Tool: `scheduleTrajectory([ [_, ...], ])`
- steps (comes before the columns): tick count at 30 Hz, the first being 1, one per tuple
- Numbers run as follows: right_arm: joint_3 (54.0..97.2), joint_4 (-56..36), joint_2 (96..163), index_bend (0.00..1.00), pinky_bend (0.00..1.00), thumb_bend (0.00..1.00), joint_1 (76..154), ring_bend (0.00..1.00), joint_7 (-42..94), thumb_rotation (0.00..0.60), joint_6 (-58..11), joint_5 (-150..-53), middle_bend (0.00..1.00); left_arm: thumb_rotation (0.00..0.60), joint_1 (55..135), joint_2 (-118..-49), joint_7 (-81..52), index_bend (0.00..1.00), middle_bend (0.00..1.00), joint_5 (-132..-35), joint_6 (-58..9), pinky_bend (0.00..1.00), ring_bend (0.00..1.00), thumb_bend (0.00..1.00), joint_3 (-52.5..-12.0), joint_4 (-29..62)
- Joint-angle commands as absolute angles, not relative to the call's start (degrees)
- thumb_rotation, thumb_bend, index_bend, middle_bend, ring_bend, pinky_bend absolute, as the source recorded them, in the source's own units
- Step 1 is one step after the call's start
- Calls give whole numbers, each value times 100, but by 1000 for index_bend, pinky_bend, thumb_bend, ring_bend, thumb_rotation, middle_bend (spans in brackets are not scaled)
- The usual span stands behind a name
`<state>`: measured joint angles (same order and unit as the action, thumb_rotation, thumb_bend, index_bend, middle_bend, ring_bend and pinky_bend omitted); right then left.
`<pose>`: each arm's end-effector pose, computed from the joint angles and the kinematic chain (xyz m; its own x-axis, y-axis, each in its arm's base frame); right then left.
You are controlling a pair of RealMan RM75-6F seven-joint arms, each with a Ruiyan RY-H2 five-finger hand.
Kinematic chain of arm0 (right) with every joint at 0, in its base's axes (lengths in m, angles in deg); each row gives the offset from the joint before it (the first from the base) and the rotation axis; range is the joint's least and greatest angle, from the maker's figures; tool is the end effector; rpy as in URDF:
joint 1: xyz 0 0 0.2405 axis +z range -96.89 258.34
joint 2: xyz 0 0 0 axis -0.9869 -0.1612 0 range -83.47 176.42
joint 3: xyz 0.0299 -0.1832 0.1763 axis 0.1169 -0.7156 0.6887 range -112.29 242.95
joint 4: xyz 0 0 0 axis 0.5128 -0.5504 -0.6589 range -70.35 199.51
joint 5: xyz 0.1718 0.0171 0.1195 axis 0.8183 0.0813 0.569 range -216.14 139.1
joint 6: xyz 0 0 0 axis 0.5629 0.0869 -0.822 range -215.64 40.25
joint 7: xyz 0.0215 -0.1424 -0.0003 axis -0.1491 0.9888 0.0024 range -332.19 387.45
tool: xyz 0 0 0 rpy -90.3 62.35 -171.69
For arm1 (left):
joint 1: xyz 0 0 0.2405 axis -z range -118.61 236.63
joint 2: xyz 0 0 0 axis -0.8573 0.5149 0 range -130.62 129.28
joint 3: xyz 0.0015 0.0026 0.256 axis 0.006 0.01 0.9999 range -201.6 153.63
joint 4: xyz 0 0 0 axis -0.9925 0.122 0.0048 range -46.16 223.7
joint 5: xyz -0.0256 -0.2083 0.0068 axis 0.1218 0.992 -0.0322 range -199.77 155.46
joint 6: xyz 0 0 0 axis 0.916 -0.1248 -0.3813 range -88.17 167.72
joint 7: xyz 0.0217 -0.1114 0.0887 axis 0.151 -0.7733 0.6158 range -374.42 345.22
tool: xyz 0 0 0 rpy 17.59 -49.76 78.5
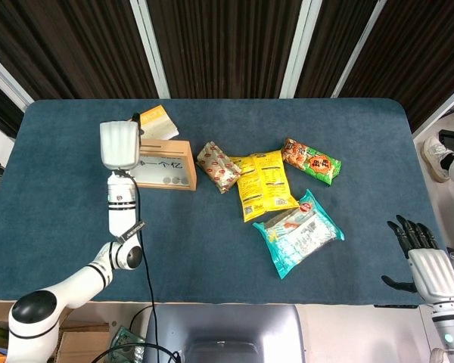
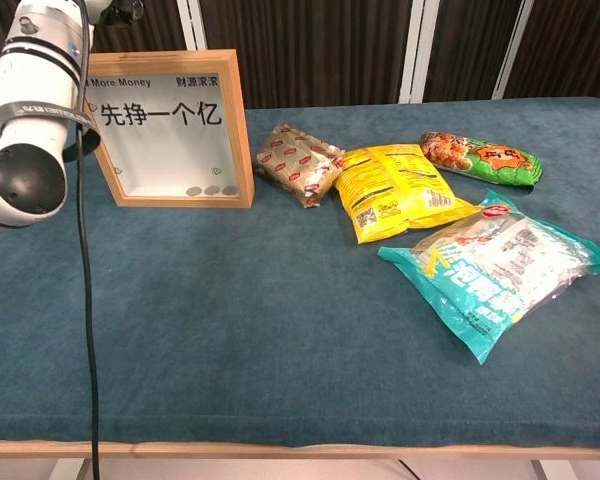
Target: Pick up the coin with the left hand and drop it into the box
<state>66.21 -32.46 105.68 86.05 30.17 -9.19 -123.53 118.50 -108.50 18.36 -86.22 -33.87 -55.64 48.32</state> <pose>-0.3114 -0.1740 0.1599 0.4361 -0.1474 0.8878 -0.8980 -0.0065 0.4400 -0.0857 0.4744 0.0594 0.5772 -0.4604 0.6745 0.7783 0.0600 -0.6250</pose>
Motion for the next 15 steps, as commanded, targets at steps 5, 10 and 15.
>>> scheduleTrajectory([
  [5, 6613, -3225, 10521, 0, 0, 185, 8591, 0, 2899, 600, -882, -12395, 0, 600, 11805, -11071, 1775, 616, 1000, -8669, -3441, 1000, 1000, 535, -5304, 5109],
  [10, 6611, -3229, 10514, 0, 0, 185, 8600, 0, 2890, 600, -899, -12393, 0, 600, 11912, -11252, 1705, 611, 1000, -8625, -3325, 1000, 1000, 531, -5256, 5453],
  [15, 6603, -3232, 10498, 0, 0, 184, 8599, 0, 2865, 600, -891, -12418, 0, 600, 12034, -11392, 1540, 612, 1000, -8625, -3302, 1000, 1000, 528, -5243, 5790],
])
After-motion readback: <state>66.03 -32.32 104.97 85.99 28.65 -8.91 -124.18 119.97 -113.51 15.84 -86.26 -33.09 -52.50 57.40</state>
